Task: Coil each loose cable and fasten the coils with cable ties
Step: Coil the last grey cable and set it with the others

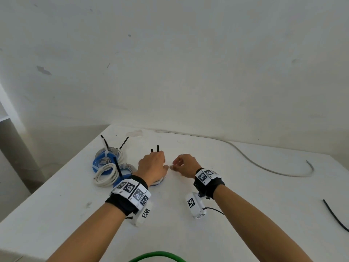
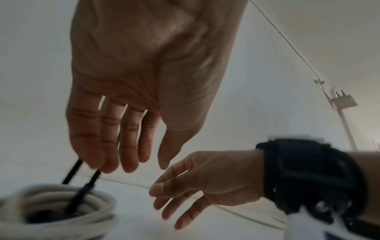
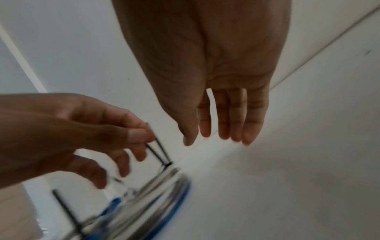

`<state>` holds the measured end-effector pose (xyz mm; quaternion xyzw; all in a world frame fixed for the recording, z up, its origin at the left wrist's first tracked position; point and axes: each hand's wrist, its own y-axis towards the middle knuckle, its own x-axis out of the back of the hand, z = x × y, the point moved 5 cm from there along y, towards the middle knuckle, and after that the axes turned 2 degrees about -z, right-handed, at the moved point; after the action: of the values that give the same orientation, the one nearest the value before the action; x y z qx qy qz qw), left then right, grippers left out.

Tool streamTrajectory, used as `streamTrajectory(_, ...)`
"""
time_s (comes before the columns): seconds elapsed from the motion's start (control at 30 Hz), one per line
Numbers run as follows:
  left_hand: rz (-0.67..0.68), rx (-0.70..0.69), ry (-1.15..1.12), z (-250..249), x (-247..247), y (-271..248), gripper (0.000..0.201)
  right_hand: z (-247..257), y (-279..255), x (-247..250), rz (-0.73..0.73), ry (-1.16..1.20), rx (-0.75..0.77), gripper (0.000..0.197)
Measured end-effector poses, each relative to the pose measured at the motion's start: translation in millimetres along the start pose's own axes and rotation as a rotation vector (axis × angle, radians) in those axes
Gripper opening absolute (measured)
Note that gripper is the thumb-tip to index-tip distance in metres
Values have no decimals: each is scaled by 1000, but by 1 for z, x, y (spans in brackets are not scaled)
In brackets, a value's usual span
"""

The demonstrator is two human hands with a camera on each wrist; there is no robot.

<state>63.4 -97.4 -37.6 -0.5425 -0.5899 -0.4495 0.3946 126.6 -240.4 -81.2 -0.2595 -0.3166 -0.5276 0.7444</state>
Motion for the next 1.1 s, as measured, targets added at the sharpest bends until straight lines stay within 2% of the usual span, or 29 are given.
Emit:
streamTrajectory(0.1,93,-78,-127,-27,-8,15,28,-46,13,48,-198,-192,-81,45)
streamTrajectory(0.27,260,-217,-275,-81,-38,49,38,-159,6,128,-318,-371,-502,80)
streamTrajectory(0.33,295,-237,-279,-97,-52,64,44,-186,-3,146,-310,-412,-596,77)
streamTrajectory(0.4,324,-250,-287,-108,-64,77,49,-196,-6,154,-294,-445,-610,66)
streamTrajectory(0.47,329,-265,-309,-118,-73,85,54,-194,-4,155,-289,-452,-578,50)
streamTrajectory(0.53,307,-289,-334,-125,-78,90,59,-184,4,147,-244,-314,-486,37)
streamTrajectory(0.63,183,-342,-365,-135,-76,95,68,-154,11,144,-241,-26,-286,22)
streamTrajectory(0.73,57,-397,-418,-144,-62,104,69,-98,-3,163,-325,99,-40,10)
streamTrajectory(0.8,-25,-434,-483,-146,-49,113,53,-62,-21,183,-471,192,71,9)
streamTrajectory(0.87,-170,-436,-561,-145,-29,118,24,-39,-38,199,-561,349,144,11)
streamTrajectory(0.9,-238,-430,-602,-143,-20,120,16,-32,-45,205,-593,435,171,11)
streamTrajectory(0.97,-310,-408,-653,-139,-5,119,16,-25,-57,214,-675,618,211,16)
streamTrajectory(1.1,-282,-338,-578,-119,6,120,17,-36,-74,237,-859,1188,253,22)
